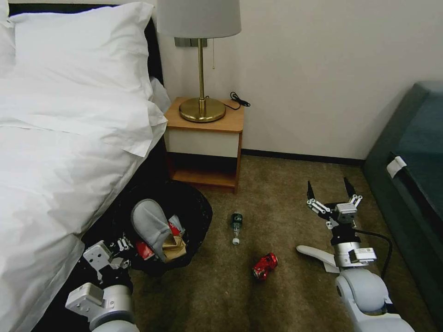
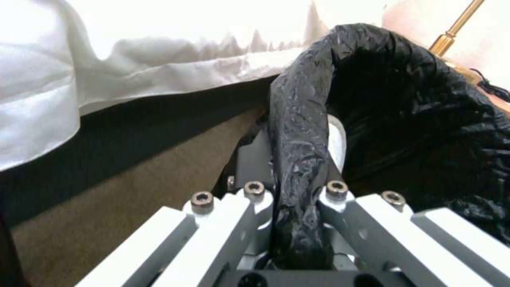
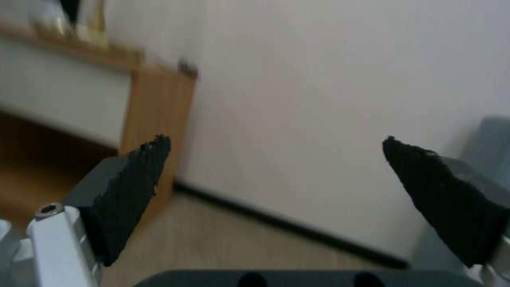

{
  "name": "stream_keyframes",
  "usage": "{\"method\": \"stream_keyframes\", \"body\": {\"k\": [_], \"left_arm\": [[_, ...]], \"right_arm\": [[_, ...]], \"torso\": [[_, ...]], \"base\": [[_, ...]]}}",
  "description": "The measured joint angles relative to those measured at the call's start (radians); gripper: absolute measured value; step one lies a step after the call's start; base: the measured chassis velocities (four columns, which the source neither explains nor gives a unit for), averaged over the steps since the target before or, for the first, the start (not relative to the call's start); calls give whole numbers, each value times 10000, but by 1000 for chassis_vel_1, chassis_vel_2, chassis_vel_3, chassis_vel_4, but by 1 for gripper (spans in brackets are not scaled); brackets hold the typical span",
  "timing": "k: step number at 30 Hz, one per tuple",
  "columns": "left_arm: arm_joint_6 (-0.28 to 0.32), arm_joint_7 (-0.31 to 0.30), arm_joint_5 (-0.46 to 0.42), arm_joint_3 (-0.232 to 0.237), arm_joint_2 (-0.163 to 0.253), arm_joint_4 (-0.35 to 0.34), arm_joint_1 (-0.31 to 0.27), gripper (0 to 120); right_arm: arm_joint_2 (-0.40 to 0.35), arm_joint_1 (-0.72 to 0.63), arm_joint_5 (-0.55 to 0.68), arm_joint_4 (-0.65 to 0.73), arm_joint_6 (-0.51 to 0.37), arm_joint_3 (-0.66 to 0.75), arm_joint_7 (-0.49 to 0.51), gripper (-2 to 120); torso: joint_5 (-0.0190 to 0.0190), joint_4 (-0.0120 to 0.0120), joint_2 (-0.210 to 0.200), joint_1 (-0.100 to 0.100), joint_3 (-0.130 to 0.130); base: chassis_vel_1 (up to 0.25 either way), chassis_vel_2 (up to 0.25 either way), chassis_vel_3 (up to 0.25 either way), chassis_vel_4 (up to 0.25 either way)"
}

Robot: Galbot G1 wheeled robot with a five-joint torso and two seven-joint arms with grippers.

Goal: Pick up the trash bin, then pick up the garbage on the floor and place it into the trash bin.

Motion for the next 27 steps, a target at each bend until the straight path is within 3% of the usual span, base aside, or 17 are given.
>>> {"method": "stream_keyframes", "body": {"k": [1, 2, 4, 5, 7, 8, 10, 12, 14, 16, 17, 18, 19, 22, 27], "left_arm": [[0, 0, 3, 11, -1, -17, 14, 4], [0, 0, 3, 11, -1, -17, 14, 4], [-4, 0, 27, 58, -1, -48, 41, 4], [-4, 0, 27, 58, -1, -48, 41, 4], [-6, -2, 55, 109, -9, -73, 68, 4], [-6, -2, 55, 109, -9, -73, 68, 4], [-7, -4, 81, 141, -13, -83, 85, 4], [-6, -8, 84, 141, -12, -84, 95, 4], [-6, -12, 86, 134, -13, -86, 99, 4], [-6, -15, 88, 120, -13, -116, 127, 4], [-6, -15, 88, 120, -13, -116, 127, 4], [-7, -16, 90, 111, -12, -137, 143, 4], [-7, -16, 90, 111, -12, -137, 143, 4], [-8, -21, 94, 89, -11, -170, 173, 4], [-8, -25, 91, 30, -9, -174, 173, 4]], "right_arm": [[-414, -139, 214, 129, -557, -118, 211, 100], [-414, -139, 214, 129, -557, -118, 211, 100], [-1370, -497, 782, 446, -2257, -374, 572, 100], [-1370, -497, 782, 446, -2257, -374, 572, 100], [-1996, -716, 1121, 570, -3468, -541, 561, 100], [-1996, -716, 1121, 570, -3468, -541, 561, 100], [-2484, -778, 1241, 489, -4406, -549, -245, 100], [-2688, -757, 1172, 376, -4753, -499, -820, 100], [-2806, -711, 1132, 287, -4914, -470, -1192, 100], [-3090, -523, 1041, -8, -5316, -340, -2465, 100], [-3090, -523, 1041, -8, -5316, -340, -2465, 100], [-3149, -362, 736, -322, -5341, -281, -3330, 100], [-3149, -362, 736, -322, -5341, -281, -3330, 100], [-3085, 115, -193, -1358, -4802, -306, -4984, 100], [-2950, 415, -537, -2112, -4484, -618, -5335, 100]], "torso": [[-1, -1, 0, 0, 0], [-1, -1, 0, 0, 0], [2, 1, 0, 0, 1], [2, 1, 0, 0, 1], [2, 1, 0, 0, 2], [2, 1, 0, 0, 2], [2, 0, 1, 0, 1], [3, 0, 1, 0, 2], [2, 0, 1, 1, 2], [1, 2, 0, 1, 2], [1, 2, 0, 1, 2], [1, 1, 0, 0, 2], [1, 1, 0, 0, 2], [1, 2, 1, 1, 3], [1, 1, 0, 1, 3]], "base": [[0, 0, 0, 0], [0, 0, 0, 0], [0, 0, 0, 0], [0, 0, 0, 0], [0, 0, 0, 0], [0, 0, 0, 0], [0, 0, 0, 0], [0, 0, 0, 0], [0, 0, 0, 0], [0, 0, 0, 0], [0, 0, 0, 0], [0, 0, 0, 0], [0, 0, 0, 0], [0, 0, 0, 0], [0, 0, 0, 0]]}}
